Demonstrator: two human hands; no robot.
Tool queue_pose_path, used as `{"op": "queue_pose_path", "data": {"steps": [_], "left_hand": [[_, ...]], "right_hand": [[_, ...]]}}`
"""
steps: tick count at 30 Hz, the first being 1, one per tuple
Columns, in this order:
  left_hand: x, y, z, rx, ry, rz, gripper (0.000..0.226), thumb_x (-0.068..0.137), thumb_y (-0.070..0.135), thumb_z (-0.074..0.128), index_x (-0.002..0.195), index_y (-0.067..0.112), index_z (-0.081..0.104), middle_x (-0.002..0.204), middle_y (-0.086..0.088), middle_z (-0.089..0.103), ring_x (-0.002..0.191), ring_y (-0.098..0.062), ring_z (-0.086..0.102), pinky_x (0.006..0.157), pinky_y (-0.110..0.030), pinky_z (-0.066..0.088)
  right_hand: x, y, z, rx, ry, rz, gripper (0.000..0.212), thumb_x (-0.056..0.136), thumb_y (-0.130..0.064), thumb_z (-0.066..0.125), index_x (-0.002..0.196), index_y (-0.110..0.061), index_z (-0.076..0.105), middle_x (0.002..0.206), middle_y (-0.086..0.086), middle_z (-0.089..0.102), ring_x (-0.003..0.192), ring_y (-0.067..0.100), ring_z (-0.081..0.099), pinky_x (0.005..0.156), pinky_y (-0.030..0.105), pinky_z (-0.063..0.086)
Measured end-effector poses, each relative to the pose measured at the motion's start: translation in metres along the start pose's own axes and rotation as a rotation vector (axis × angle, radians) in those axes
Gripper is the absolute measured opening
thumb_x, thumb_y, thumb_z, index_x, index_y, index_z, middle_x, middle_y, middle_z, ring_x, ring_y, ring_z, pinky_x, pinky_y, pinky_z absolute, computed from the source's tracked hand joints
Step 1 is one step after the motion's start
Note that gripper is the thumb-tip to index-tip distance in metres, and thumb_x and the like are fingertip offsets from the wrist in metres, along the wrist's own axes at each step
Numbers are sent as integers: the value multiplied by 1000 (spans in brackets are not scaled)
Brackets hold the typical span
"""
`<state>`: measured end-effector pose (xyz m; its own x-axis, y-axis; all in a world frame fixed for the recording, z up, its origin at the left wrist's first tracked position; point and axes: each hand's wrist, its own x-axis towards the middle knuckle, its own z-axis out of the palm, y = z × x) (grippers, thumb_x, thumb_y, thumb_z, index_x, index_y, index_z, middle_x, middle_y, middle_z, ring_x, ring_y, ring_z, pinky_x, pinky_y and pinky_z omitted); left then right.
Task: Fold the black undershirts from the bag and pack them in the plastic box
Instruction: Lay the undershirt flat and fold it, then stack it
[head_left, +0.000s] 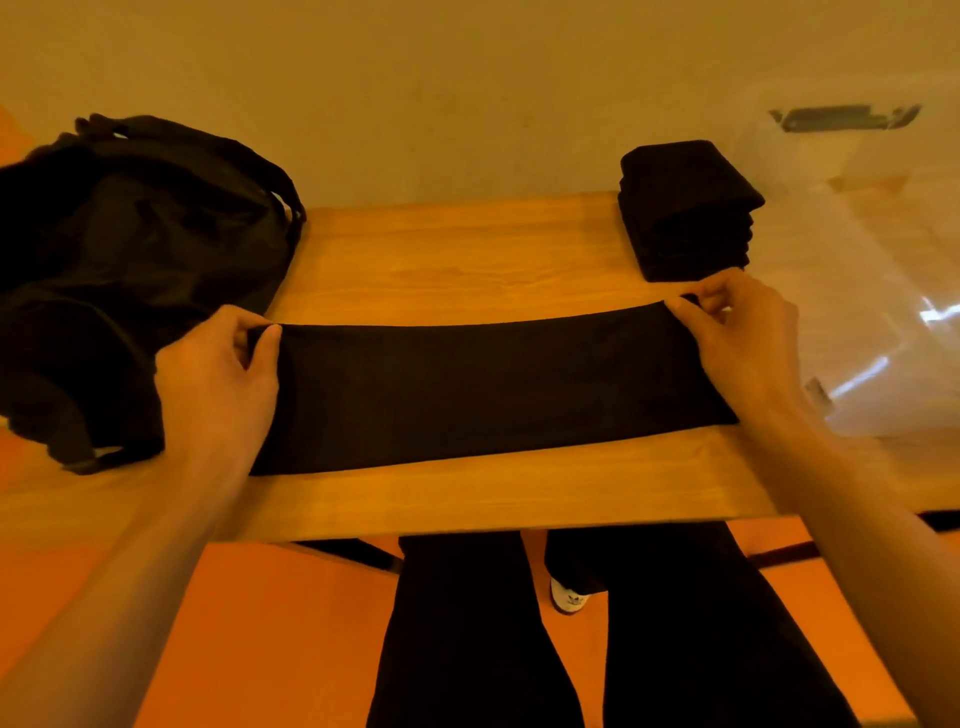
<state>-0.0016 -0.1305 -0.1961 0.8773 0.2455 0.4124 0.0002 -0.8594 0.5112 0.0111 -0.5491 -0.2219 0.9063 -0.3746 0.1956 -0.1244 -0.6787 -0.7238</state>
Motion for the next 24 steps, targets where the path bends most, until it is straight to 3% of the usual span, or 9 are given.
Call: {"op": "queue_pose_path", "data": {"steps": [6,9,11,13,15,17,20,24], "left_hand": [[-1,-5,11,100,-30,44,20,98,25,65,106,6,67,84,-6,63,78,-23,62,70,-35,47],[-7,-3,12,343,-52,148,32,96,28,66,114,1,64,103,-19,59,97,-40,54,73,-49,44],[-18,13,10,349,-2,248,34,98,29,63,118,1,63,114,-21,55,103,-42,48,81,-51,40],[-38,43,16,285,-121,342,41,101,36,54,129,6,61,130,-20,54,118,-41,49,93,-52,42],[-54,69,34,289,-320,392,56,106,48,37,148,13,46,155,-16,39,141,-35,37,111,-50,36],[-61,81,53,328,-437,388,69,104,60,18,160,21,27,168,-12,17,155,-29,16,123,-47,20],[-50,55,57,420,-495,246,84,94,77,3,162,30,9,170,-6,1,157,-22,-3,127,-46,4],[-41,8,31,445,-531,100,92,88,85,-1,162,32,-1,170,-3,-9,155,-15,-16,127,-40,-2]], "right_hand": [[1,-2,1,-105,-12,20,25,92,-40,69,103,-18,65,80,-9,58,73,6,57,61,11,35],[-5,-10,-6,-213,-53,22,37,93,-43,67,116,-15,62,99,2,64,96,22,62,74,27,47],[-18,-24,-8,-342,1,-120,42,95,-45,62,123,-13,59,116,10,62,112,30,55,88,40,46],[-41,-52,2,-413,-16,-315,45,97,-46,55,126,-13,60,129,13,58,122,33,50,100,44,41],[-61,-79,29,-442,-202,-460,53,100,-50,44,141,-16,52,148,11,49,140,30,40,115,45,32],[-74,-88,64,-562,-360,-578,60,105,-54,26,155,-21,36,163,9,30,153,26,21,124,44,17],[-65,-69,70,-658,-452,-493,74,100,-66,5,161,-26,15,168,7,11,156,22,1,126,45,3],[-42,-18,26,-707,-419,-321,83,92,-73,-9,161,-27,-3,169,2,-5,154,16,-11,127,44,2]]}}
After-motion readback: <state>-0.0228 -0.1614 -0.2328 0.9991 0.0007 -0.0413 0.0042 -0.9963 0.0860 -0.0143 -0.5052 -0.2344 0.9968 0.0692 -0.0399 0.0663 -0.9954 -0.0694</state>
